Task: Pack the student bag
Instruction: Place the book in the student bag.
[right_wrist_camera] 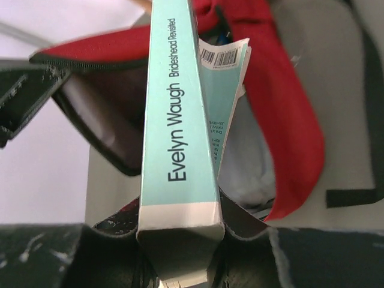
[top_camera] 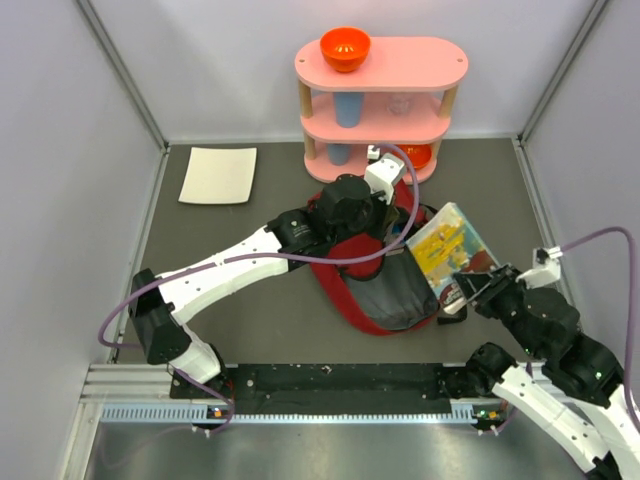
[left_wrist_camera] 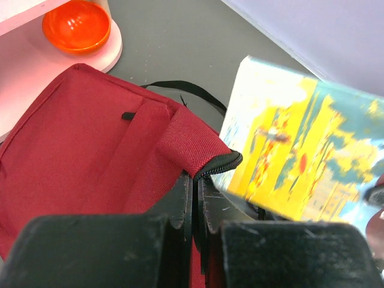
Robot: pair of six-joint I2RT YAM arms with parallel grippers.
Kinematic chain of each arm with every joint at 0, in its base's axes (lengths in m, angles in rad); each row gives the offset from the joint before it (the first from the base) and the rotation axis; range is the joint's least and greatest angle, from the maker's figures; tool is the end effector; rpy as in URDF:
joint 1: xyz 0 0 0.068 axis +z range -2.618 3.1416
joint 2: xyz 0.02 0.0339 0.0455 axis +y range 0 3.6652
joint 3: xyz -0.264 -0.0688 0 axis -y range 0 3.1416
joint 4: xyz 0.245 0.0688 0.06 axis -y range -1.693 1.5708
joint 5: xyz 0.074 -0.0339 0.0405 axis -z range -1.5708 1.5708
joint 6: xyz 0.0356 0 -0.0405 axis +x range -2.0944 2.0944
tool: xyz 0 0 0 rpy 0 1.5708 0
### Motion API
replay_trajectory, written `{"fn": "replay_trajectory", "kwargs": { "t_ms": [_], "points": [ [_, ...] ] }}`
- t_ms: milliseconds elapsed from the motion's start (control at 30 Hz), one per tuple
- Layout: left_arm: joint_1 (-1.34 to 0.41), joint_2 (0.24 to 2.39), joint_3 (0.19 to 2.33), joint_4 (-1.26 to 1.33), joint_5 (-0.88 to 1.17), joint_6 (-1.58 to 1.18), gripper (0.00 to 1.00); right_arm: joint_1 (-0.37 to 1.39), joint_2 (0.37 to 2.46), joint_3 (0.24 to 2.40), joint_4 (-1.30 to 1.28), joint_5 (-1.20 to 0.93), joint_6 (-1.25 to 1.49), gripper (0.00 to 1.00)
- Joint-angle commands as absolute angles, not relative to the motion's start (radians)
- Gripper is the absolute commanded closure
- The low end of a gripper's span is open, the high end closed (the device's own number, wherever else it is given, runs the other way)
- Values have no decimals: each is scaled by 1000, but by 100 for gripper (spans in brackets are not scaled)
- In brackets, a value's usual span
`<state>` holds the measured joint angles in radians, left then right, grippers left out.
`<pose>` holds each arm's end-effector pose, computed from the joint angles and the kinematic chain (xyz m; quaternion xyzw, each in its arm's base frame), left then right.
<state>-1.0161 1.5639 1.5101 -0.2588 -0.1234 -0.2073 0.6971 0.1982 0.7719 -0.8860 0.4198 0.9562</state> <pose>0.1986 -0.3123 0.3906 0.2842 0.7562 -0.2964 0.5094 0.0367 0.0118 0.3161 0.2238 0.7683 0.3094 0.5138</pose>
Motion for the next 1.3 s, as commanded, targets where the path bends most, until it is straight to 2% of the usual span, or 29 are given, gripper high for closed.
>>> {"fn": "replay_trajectory", "kwargs": {
  "t_ms": [0,233,467,633,800,967,1100,1267],
  "points": [
    [-1015,1532,1559,-169,-106,-209,100,693,247,741,-758,187,1058,100],
    [-1009,1532,1606,-229,-138,-227,100,693,155,632,-742,156,1140,100],
    [-1006,1540,1609,-216,-97,-238,100,693,225,545,-617,38,1170,100],
    [-1006,1539,1605,-209,-63,-245,100,693,293,401,-150,-55,1281,100],
    [-1008,1516,1592,-209,-52,-247,100,667,516,433,30,-104,1272,100],
    [-1006,1493,1580,-201,-48,-238,100,611,656,419,298,-196,1344,100],
    [-1006,1477,1571,-198,-45,-238,100,566,712,433,313,-170,1357,100],
    [-1006,1459,1568,-192,-26,-242,100,558,698,436,189,27,1328,100]
  ]
}}
